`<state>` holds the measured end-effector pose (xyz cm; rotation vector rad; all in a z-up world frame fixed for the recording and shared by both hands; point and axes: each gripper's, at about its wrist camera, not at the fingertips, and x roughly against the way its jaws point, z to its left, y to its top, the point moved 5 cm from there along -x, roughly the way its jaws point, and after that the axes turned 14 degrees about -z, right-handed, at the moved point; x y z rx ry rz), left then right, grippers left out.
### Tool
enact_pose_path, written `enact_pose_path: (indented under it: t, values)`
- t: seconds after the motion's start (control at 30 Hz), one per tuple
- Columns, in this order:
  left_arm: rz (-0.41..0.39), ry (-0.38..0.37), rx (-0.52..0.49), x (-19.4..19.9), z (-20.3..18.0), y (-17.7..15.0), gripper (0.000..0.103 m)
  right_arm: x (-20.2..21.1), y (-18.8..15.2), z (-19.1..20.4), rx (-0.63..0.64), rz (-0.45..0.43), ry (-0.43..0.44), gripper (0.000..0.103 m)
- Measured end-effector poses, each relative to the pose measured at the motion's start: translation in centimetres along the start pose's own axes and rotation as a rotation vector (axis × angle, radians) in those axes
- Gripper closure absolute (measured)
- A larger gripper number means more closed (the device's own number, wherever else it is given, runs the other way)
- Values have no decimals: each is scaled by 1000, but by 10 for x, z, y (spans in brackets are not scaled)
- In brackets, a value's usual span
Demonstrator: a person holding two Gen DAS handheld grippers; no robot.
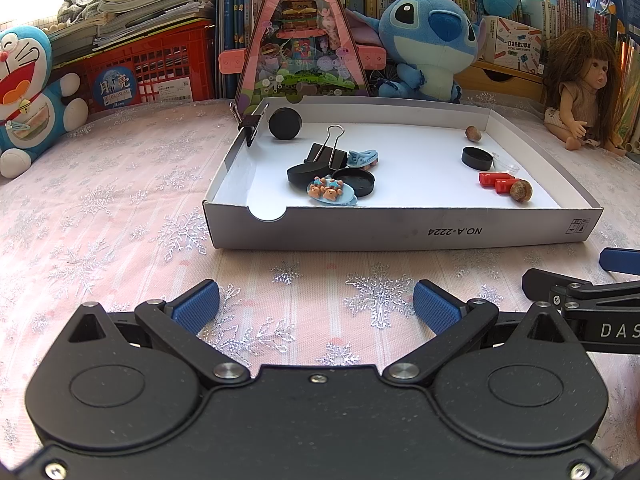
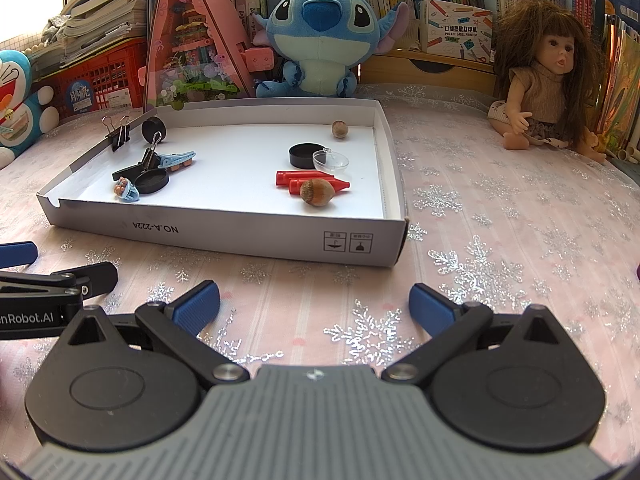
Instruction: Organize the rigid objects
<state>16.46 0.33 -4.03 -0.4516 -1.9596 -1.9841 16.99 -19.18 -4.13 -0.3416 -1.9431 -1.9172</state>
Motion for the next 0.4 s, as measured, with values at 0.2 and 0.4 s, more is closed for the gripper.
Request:
enact_pose_path:
  t: [0.2, 0.4]
  values:
    - [0, 0, 0, 0, 0, 0, 0, 0, 0, 0, 0, 0, 0, 0]
    - [0, 6, 0, -1, 0, 0, 0, 0, 0, 0, 0, 0, 0, 0]
